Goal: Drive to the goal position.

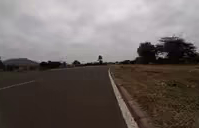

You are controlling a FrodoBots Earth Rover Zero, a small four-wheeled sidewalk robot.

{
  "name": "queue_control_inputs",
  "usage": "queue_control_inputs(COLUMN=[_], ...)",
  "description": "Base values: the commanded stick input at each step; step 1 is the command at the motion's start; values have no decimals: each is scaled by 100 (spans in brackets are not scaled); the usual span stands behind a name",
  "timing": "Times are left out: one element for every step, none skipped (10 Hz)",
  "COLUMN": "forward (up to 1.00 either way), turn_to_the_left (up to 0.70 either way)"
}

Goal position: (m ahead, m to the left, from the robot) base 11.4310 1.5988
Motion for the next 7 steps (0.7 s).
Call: queue_control_inputs(forward=[85, 85, 85, 85, 85, 85, 85], turn_to_the_left=[-5, -12, -7, -1, -9, -19, -9])
